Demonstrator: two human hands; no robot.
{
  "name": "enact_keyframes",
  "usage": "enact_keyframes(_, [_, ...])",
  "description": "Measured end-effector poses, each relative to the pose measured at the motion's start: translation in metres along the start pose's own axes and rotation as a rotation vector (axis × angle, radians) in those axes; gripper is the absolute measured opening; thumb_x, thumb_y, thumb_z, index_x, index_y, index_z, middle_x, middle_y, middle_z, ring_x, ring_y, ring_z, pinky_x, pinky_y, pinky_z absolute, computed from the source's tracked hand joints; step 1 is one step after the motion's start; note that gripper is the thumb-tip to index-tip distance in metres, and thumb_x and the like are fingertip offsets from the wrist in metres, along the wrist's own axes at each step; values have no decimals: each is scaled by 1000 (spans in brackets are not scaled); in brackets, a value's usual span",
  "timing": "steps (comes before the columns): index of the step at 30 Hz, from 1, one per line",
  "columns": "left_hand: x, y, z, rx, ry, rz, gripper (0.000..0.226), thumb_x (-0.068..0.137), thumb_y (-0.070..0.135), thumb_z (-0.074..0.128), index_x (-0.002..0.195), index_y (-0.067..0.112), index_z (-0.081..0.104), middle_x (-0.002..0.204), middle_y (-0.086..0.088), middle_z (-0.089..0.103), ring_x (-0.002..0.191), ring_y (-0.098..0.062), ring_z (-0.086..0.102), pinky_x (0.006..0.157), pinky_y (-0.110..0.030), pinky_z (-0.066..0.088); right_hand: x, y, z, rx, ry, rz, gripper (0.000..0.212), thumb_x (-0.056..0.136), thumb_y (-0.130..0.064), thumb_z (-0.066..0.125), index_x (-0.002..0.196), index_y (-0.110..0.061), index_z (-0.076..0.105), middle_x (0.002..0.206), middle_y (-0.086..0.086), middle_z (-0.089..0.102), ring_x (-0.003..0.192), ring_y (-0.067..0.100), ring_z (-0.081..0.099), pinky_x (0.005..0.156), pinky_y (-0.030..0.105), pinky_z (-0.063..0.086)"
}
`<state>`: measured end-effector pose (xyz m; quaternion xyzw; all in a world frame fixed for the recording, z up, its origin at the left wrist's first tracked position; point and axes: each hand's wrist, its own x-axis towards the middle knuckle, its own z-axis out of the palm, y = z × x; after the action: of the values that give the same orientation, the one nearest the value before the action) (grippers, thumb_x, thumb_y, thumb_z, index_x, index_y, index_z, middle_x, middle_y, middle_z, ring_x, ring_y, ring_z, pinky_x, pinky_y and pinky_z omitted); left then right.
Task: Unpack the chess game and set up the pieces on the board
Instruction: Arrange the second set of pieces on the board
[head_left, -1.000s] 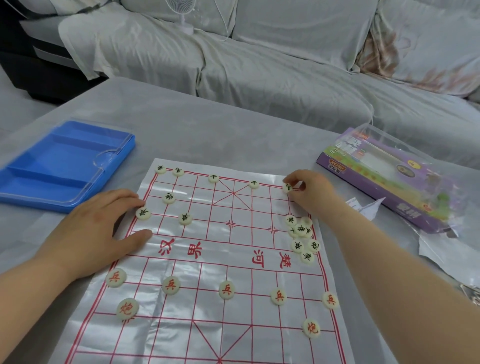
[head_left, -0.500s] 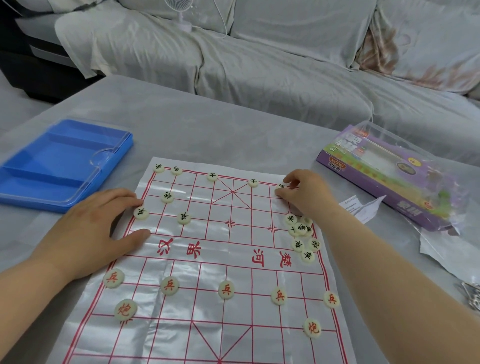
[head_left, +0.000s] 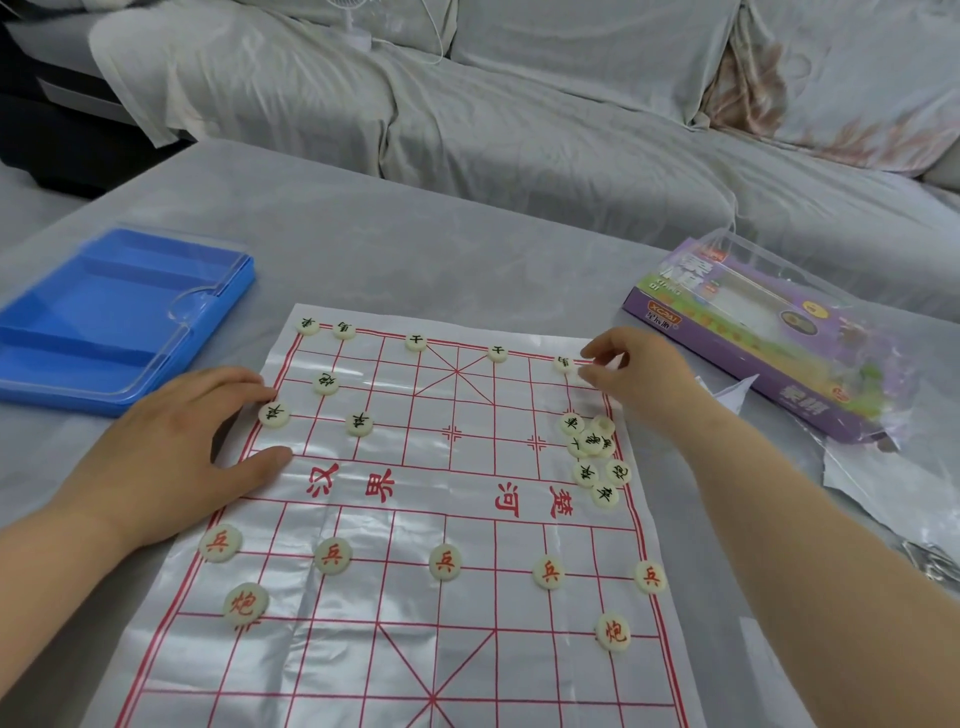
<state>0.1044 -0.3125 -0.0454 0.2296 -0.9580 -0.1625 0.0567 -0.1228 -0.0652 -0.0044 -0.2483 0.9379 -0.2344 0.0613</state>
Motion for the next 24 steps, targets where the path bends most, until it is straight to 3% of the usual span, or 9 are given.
enact_keyframes(3, [-1, 1, -1, -4, 11, 4, 62, 72, 43, 66, 127, 20, 50, 133, 1, 46, 120, -21, 43, 100, -40, 36, -21, 7, -11, -9, -113, -7, 14, 85, -19, 61, 99, -16, 62, 80, -12, 52, 62, 1, 41, 53, 13, 31])
enact_keyframes(7, [-1, 3, -2, 15, -3, 9, 64, 72, 44, 65, 128, 19, 48, 134, 0, 46, 120, -21, 43, 101, -41, 36, -46, 11, -15, -29, -253, -19, 25, 86, -20, 60, 111, -23, 57, 96, -11, 49, 75, 3, 44, 61, 7, 34])
enact_keyframes(12, [-1, 3, -2, 16, -7, -3, 63, 73, 44, 65, 129, 20, 48, 134, 1, 45, 121, -20, 42, 101, -40, 35, -45, 3, -7, -41, -172, -28, 30, 86, -26, 59, 115, -21, 57, 107, -6, 51, 86, 6, 43, 76, 18, 36])
enact_keyframes(16, [-1, 3, -3, 15, -18, -5, 64, 72, 45, 65, 128, 20, 48, 134, 1, 46, 121, -21, 42, 100, -40, 36, -34, -9, 5, -244, -131, -9, 35, 85, -37, 58, 114, -18, 60, 112, -1, 56, 97, 12, 43, 81, 23, 36])
enact_keyframes(19, [-1, 5, -3, 3, -15, -7, 63, 72, 42, 65, 128, 19, 48, 135, 0, 46, 122, -22, 42, 101, -40, 35, -28, -11, 12, -328, -149, -5, 32, 85, -38, 59, 110, -18, 62, 110, 0, 59, 102, 15, 44, 84, 27, 39])
enact_keyframes(24, [-1, 5, -4, 3, -30, -14, 64, 72, 43, 66, 129, 20, 48, 134, 1, 45, 121, -21, 42, 101, -39, 35, -25, -7, 8, -209, -95, 12, 26, 85, -34, 59, 102, -14, 63, 98, 0, 58, 94, 13, 43, 82, 27, 40])
